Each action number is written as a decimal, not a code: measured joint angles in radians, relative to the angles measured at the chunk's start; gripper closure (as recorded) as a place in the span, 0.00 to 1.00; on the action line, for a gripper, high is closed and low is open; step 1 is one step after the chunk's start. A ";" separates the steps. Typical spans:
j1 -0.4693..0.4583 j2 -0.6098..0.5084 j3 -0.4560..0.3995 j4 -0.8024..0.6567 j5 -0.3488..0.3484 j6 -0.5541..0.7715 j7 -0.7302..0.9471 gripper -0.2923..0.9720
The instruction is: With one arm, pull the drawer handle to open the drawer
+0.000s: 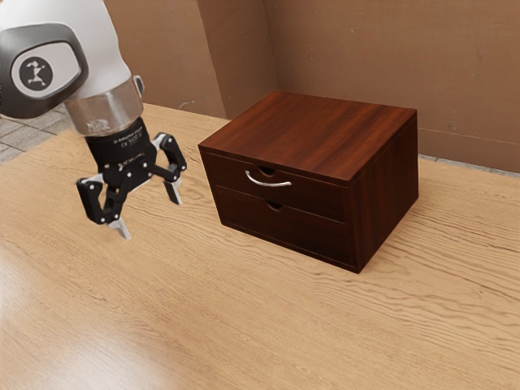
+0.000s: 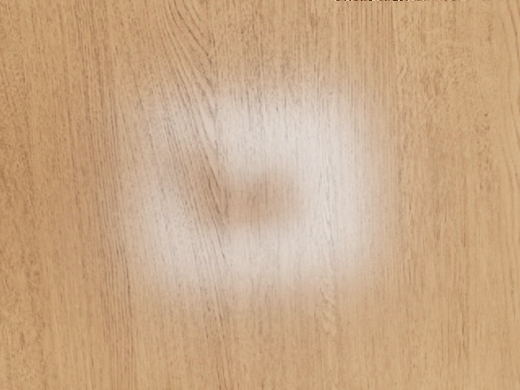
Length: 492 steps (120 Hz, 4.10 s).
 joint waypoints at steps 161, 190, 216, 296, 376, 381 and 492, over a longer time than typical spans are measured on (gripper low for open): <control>0.090 0.351 -0.065 0.085 -0.024 0.575 0.029 0.23; 0.102 0.388 -0.065 0.110 -0.023 0.606 0.038 0.23; 0.102 0.390 -0.065 0.112 -0.024 0.615 0.042 0.36; 0.102 0.387 -0.065 0.088 -0.048 0.635 0.044 0.64; 0.100 0.292 -0.064 -0.030 -0.049 0.636 0.040 0.75; 0.100 0.282 -0.064 -0.042 -0.049 0.636 0.040 0.75; 0.099 0.105 -0.065 -0.234 -0.047 0.636 0.028 0.76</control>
